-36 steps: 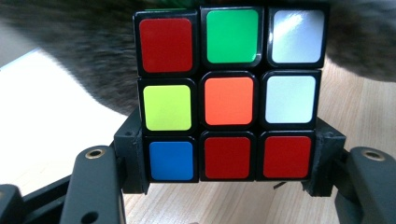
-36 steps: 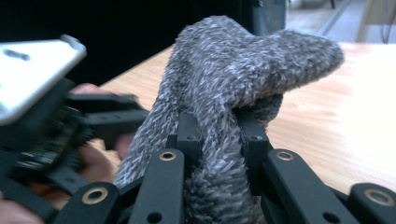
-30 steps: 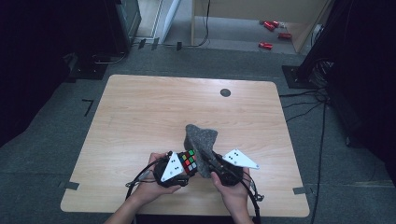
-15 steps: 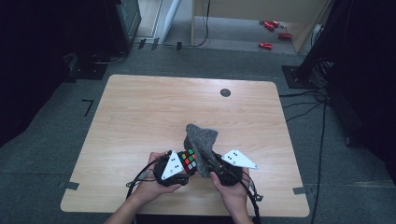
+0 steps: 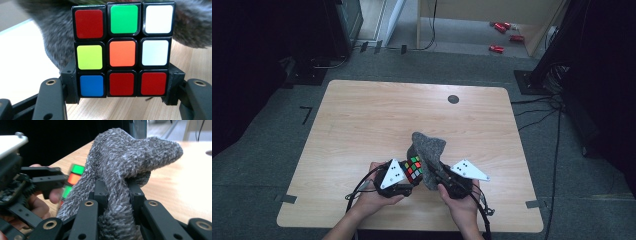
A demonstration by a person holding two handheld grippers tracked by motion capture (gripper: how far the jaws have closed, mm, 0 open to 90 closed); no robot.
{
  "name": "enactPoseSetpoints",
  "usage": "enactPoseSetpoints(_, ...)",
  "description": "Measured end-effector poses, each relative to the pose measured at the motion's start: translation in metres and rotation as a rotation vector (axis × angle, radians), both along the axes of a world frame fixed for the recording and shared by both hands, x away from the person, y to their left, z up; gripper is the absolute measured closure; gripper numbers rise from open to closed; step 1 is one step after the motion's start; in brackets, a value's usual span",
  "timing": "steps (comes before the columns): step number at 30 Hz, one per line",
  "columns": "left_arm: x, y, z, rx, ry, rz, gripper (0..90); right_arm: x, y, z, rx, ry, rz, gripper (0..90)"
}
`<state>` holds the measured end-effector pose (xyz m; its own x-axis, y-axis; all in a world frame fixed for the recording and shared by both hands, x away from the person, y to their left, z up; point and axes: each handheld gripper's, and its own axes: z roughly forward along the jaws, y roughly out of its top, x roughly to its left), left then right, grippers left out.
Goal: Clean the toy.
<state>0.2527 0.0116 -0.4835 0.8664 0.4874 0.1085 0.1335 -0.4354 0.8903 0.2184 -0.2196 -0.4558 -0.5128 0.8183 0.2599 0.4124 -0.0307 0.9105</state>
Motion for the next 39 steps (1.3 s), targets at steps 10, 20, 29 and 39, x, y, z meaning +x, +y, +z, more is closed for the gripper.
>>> enactPoseSetpoints(10, 0.001, 0.005, 0.003, -0.046, 0.014, 0.001, 35.3, 0.000, -0.002, 0.001, 0.000, -0.023, 0.003, 75.5)
enactPoseSetpoints(20, 0.007, 0.019, 0.013, -0.225, 0.077, -0.016, 35.2, 0.006, -0.001, -0.017, 0.108, 0.045, 0.083, 76.5)
enactPoseSetpoints(29, 0.010, 0.024, 0.011, -0.232, 0.103, -0.010, 35.3, 0.007, 0.003, -0.021, 0.109, 0.064, 0.115, 76.3)
enactPoseSetpoints(39, 0.010, 0.022, 0.012, -0.260, 0.126, -0.029, 35.2, 0.007, -0.001, -0.023, 0.126, 0.040, 0.107, 76.4)
